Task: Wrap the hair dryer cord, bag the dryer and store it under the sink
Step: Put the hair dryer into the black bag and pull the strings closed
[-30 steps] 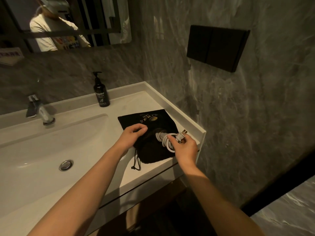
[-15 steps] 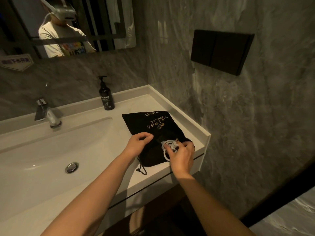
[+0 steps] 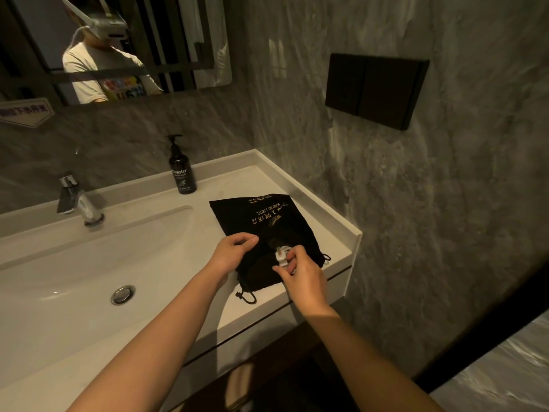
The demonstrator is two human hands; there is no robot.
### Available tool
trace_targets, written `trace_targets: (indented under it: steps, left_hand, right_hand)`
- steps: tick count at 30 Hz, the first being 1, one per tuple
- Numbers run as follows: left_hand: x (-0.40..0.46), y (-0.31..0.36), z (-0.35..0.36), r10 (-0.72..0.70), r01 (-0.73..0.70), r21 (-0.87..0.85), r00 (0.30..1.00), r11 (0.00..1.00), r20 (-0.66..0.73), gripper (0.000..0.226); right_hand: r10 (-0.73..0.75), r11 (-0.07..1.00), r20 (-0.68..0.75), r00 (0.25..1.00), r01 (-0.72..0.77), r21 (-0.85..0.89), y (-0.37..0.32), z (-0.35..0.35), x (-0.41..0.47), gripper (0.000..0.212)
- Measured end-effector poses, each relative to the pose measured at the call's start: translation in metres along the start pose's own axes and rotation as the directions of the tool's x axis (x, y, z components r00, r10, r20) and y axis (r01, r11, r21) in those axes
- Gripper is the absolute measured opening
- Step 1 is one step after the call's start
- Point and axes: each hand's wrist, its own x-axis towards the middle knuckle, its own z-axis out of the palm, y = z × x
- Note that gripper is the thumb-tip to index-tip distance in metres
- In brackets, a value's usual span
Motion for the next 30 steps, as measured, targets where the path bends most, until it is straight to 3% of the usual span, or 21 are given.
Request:
trace_targets:
  steps: [5,9,12,15,17,19,21,23,25,28,30]
  left_hand:
    - [-0.001,0.003,0.0,-0.013,0.013,-0.004,1.0,1.0,-0.015,0.01]
    - [-0.004,0.004,0.0,0.004,-0.004,0.0,0.999,1.0,-0.039,0.009]
    - [-0.01,0.006,0.001,0.037,-0.036,0.037,0.998,0.999,-0.05,0.008]
    - [-0.018,0.001,0.004,0.095,-0.09,0.117,0.995,0.989,-0.042,0.007]
    - [-0.023,-0.007,0.007,0.13,-0.118,0.214,0.991,0.97,-0.042,0.019]
    - [-0.026,-0.016,0.01,0.153,-0.112,0.376,0.985,0.92,-0.079,0.04]
    - [-0.031,-0.023,0.01,0.148,-0.044,0.537,0.977,0.843,-0.153,0.06]
    - [-0.038,-0.03,0.007,0.078,0.088,0.585,0.964,0.806,-0.253,0.068]
    - [-0.043,-0.037,0.002,-0.025,0.19,0.527,0.953,0.828,-0.303,0.054]
    - [-0.048,-0.042,-0.002,-0.103,0.194,0.286,0.946,0.938,-0.306,0.009]
    - [-0.051,-0.04,-0.004,-0.097,0.152,0.161,0.946,0.975,-0.31,0.014]
  right_hand:
    - [-0.091,0.994,0.08,0.993,0.095,-0.05,0.008,-0.003,0.0,0.03]
    - [-0.04,0.995,0.152,0.988,0.025,0.096,0.017,-0.017,-0.01,0.036]
    - [0.056,0.991,-0.054,0.997,-0.049,0.122,0.025,-0.027,-0.012,0.027]
    - [0.184,0.983,-0.158,0.97,-0.18,0.04,0.034,-0.031,-0.005,0.043]
    - [0.243,0.97,-0.094,0.965,-0.245,-0.004,0.039,-0.031,0.0,0.054]
    - [0.264,0.964,-0.042,0.964,-0.265,-0.021,0.041,-0.031,0.003,0.049]
    - [0.277,0.961,-0.043,0.96,-0.278,-0.001,0.044,-0.028,0.006,0.039]
    - [0.306,0.95,-0.062,0.95,-0.301,0.077,0.047,-0.025,0.008,0.029]
    - [0.348,0.925,-0.07,0.935,-0.331,0.187,0.049,-0.025,0.01,0.02]
    - [0.385,0.87,-0.052,0.921,-0.344,0.354,0.045,-0.031,0.01,0.017]
    - [0.414,0.799,-0.05,0.909,-0.336,0.499,0.04,-0.035,0.013,0.017]
